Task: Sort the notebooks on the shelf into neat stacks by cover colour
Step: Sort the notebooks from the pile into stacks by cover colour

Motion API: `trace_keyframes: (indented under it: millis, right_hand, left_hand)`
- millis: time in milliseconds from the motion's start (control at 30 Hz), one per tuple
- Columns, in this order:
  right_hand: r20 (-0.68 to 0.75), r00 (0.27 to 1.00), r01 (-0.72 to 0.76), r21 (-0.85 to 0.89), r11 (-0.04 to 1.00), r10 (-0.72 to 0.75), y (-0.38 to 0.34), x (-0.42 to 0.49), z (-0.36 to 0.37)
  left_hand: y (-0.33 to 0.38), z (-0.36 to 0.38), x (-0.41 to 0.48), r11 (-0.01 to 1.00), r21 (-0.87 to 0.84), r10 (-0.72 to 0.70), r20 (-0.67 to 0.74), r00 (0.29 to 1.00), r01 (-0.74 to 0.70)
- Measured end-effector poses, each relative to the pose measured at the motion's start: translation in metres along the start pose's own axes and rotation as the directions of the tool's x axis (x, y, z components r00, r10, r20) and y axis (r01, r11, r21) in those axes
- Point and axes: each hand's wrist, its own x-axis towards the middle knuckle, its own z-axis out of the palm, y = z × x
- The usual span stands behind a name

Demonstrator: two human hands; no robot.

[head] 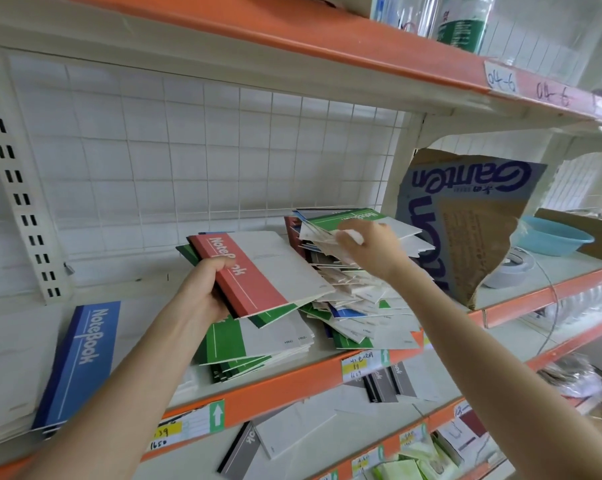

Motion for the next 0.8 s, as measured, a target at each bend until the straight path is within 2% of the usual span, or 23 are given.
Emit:
trace_keyframes:
  millis: [67,133,200,367,467,567,633,733,800]
  right_hand:
    - [0.008,0.986,-0.165,-0.093,0.982,0.166,0.012,0.01,-0.002]
    - [0.102,0.967,-0.21,-0.204,0.956,0.235,0.02,0.015,0.001]
    - [0.124,0.967,-0.176,-0.312,0.934,0.224,0.024,0.015,0.005]
    - [0.061,0.985,-0.109,-0.516,0.85,0.164,0.019,0.008,0.004]
    - [-0.017,0.988,-0.138,-0.535,0.833,0.153,0.02,0.003,0.003]
    - [-0.023,0.999,-0.052,-0.513,0.857,0.047,0.022,-0.004,0.006]
    - [-0.01,0.992,0.112,-0.433,0.894,-0.128,0.02,-0.012,0.009]
    - [-0.027,0.878,0.462,-0.212,0.861,-0.478,0.013,-0.026,0.017]
    - [0.036,0.82,0.572,-0.064,0.818,-0.571,0.006,-0.034,0.022]
  left_hand:
    - [0.001,0.0,-0.002,1.0,0.01,0.009,0.005,1.0,-0.009]
    - [0.001,-0.002,-0.002,0.999,0.032,0.012,-0.006,1.0,-0.011]
    - [0.002,-0.004,-0.001,0.998,0.061,0.012,-0.012,1.0,-0.012]
    - [0.002,-0.005,-0.004,0.998,0.065,0.0,-0.021,1.0,0.001]
    - [0.001,-0.003,-0.005,0.997,0.076,0.01,-0.026,1.0,-0.008]
    - [-0.001,-0.001,-0.006,0.995,0.099,0.034,-0.026,0.999,-0.031]
    - [-0.001,0.001,-0.006,0.993,0.107,0.049,-0.021,0.999,-0.047]
    - [0.001,0.004,-0.004,0.991,0.124,0.051,-0.005,0.999,-0.05]
    - [0.002,0.004,-0.005,0.987,0.152,0.047,0.029,0.998,-0.05]
